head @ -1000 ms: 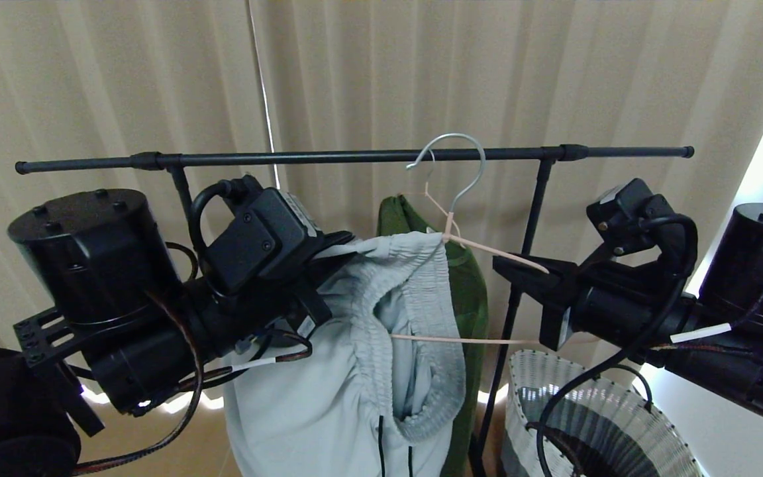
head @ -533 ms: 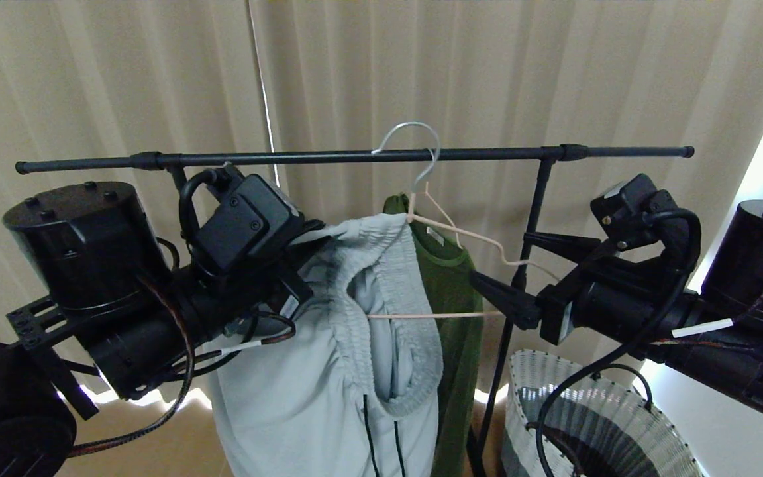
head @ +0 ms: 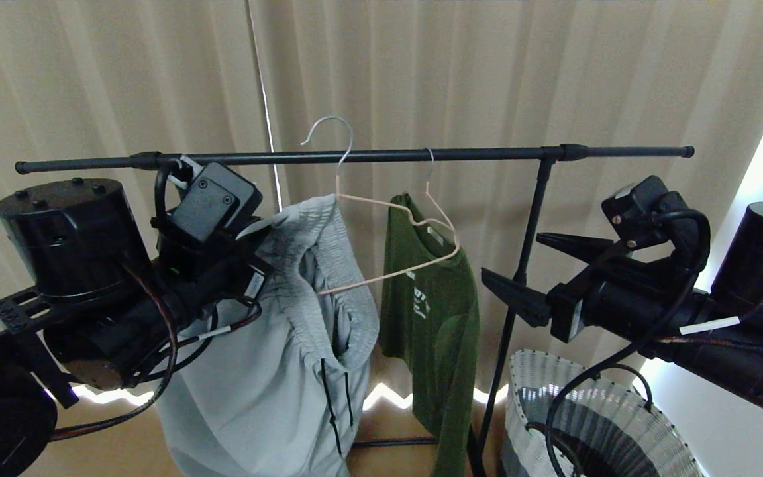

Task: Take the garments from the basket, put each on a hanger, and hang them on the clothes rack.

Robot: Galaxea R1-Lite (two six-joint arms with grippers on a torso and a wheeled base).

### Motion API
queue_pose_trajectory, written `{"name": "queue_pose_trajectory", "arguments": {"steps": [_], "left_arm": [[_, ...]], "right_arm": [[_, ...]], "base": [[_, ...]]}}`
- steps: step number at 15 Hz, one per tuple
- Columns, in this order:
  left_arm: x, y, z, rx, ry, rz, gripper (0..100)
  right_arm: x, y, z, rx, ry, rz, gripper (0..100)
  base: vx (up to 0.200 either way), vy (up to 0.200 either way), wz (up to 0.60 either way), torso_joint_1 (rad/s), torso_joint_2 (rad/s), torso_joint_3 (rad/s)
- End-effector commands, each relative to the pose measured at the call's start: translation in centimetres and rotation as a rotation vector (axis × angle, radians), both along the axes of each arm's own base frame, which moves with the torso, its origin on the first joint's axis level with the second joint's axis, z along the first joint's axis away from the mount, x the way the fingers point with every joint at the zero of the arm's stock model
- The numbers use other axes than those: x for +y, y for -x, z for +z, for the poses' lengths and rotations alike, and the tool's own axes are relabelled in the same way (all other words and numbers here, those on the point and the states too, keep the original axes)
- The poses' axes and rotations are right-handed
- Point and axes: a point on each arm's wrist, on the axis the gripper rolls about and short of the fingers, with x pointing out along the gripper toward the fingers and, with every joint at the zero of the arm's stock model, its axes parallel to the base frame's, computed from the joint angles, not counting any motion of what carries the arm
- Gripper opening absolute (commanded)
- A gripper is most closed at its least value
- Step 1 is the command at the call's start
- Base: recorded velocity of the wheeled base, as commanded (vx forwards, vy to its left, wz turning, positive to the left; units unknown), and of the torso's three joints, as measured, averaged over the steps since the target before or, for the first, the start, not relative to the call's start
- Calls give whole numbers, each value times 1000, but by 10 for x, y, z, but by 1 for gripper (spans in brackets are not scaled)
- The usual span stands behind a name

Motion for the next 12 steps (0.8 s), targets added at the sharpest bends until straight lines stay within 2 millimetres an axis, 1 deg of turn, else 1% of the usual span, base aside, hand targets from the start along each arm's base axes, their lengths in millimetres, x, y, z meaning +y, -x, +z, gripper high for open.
{"name": "queue_pose_trajectory", "arguments": {"steps": [1,2,3,4,6,8,10,12], "left_arm": [[4,-3,4,-11,15,34,0],[4,-4,4,-11,16,36,0],[9,-7,6,-12,44,63,0],[8,-8,5,5,95,63,0],[6,-8,9,2,151,58,0],[0,-6,16,-15,186,25,0],[-8,0,24,-31,210,-22,0],[-15,7,29,-42,223,-97,0]], "right_arm": [[-1,3,-6,20,12,4,100],[-1,3,-7,22,13,5,100],[2,7,-14,45,27,26,100],[10,15,-25,83,48,70,100],[20,21,-28,98,53,118,100],[31,26,-30,111,45,163,100],[40,24,-33,133,35,177,100],[49,16,-34,116,12,179,100]], "base": [[0,0,0,0,0,0],[0,0,0,0,0,0],[0,0,0,0,0,0],[0,0,0,0,0,0],[0,0,0,0,0,0],[0,0,0,0,0,0],[0,0,0,0,0,0],[0,0,0,0,0,0]]}}
